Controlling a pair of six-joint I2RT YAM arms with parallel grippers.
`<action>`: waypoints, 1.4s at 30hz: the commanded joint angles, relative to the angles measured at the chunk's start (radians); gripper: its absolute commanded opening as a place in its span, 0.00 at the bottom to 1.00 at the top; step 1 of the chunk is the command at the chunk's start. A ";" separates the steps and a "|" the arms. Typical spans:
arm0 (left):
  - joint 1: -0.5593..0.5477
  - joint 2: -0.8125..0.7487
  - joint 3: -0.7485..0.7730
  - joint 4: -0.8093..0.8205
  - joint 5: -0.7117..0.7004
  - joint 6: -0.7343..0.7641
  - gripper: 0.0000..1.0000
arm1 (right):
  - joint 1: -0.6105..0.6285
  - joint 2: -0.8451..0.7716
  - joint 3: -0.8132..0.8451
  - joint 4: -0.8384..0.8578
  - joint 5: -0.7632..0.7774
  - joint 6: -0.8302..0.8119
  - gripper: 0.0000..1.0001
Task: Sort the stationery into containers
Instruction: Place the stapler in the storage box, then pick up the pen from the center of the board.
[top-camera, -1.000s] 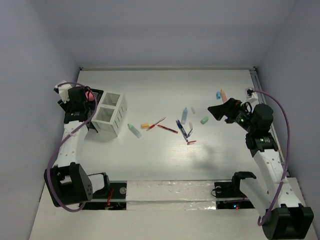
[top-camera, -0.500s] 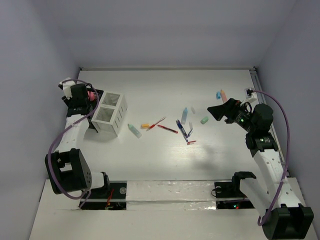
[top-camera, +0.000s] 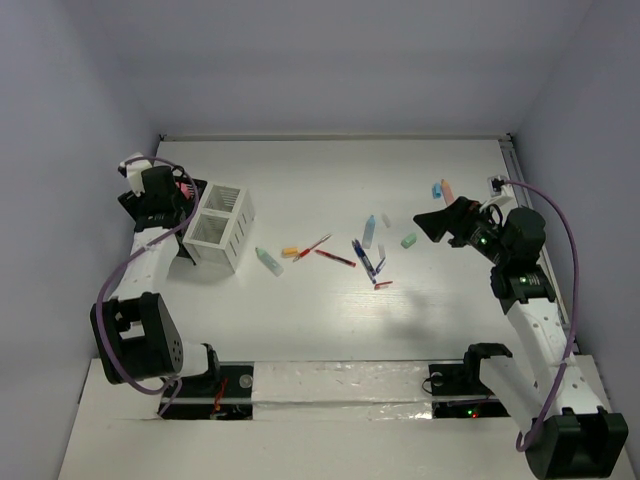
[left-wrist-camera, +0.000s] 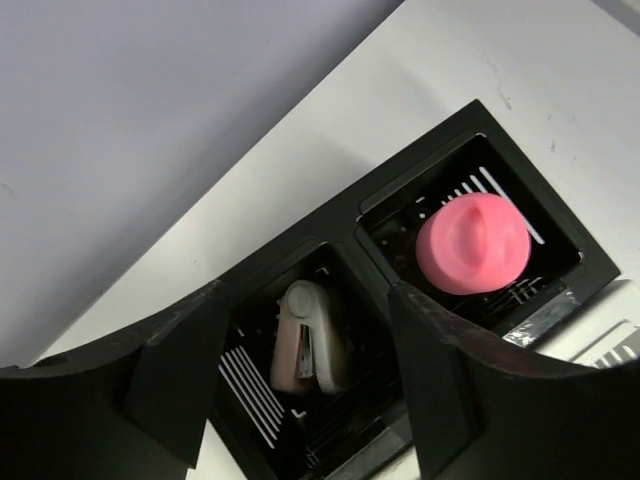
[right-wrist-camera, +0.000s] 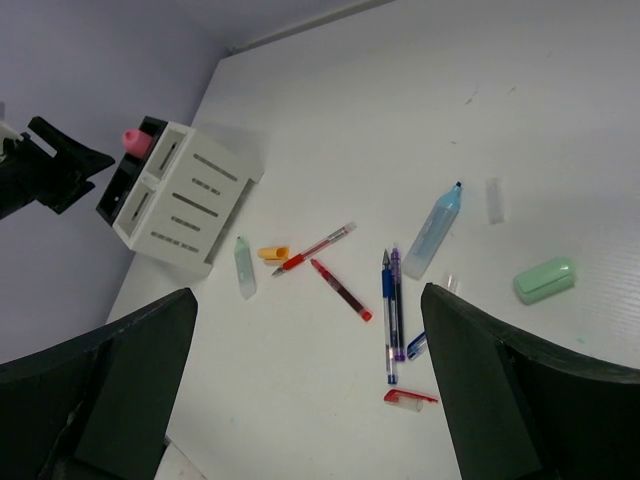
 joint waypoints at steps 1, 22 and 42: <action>0.004 -0.051 0.040 0.048 0.028 -0.013 0.66 | 0.011 -0.003 -0.002 0.059 -0.015 -0.002 1.00; -0.286 -0.513 -0.009 0.042 0.635 -0.130 0.99 | 0.011 0.043 0.008 0.039 0.028 -0.014 1.00; -0.367 -0.923 -0.170 -0.017 0.721 -0.079 0.99 | 0.737 0.657 0.417 0.001 0.482 -0.208 0.99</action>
